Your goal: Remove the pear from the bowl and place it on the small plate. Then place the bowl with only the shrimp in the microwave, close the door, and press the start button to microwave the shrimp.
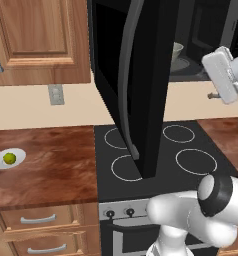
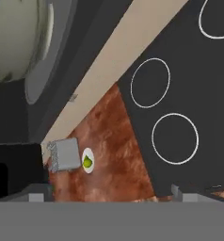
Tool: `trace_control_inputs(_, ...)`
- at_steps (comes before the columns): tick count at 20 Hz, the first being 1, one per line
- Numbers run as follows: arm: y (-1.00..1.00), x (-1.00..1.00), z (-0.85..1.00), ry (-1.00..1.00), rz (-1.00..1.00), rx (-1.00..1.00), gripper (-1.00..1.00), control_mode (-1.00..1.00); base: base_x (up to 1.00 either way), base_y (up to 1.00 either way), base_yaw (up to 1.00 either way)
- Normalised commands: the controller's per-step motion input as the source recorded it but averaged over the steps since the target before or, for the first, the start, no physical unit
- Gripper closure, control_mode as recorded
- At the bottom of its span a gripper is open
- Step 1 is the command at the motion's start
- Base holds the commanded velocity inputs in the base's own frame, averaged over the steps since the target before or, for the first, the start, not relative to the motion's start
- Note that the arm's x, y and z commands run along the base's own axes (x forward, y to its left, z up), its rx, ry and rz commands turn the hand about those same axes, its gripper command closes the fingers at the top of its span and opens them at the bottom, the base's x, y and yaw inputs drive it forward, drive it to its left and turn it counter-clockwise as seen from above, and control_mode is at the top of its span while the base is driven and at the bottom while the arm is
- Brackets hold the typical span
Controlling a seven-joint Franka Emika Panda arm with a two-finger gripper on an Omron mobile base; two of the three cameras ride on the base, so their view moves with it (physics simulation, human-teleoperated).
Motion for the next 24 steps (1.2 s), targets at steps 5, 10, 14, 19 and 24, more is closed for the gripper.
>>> trace_control_inputs(5,0.13,-0.16,-1.00,0.01,0.00,-0.33,-1.00,-1.00,0.00,0.00,0.00)
trace_control_inputs(10,0.00,-0.23,-0.76,0.00,0.02,-0.31,-1.00,-1.00,0.00,0.00,0.00)
trace_control_inputs(14,0.11,-0.01,0.01,0.00,-0.09,-0.38,-1.00,-1.00,0.00,0.00,0.00)
trace_control_inputs(19,0.29,0.22,0.01,0.00,-0.10,-0.40,-1.00,-1.00,0.00,0.00,0.00)
trace_control_inputs(24,0.09,0.60,-0.05,0.07,-0.09,-0.30,-1.00,-1.00,0.00,0.00,0.00)
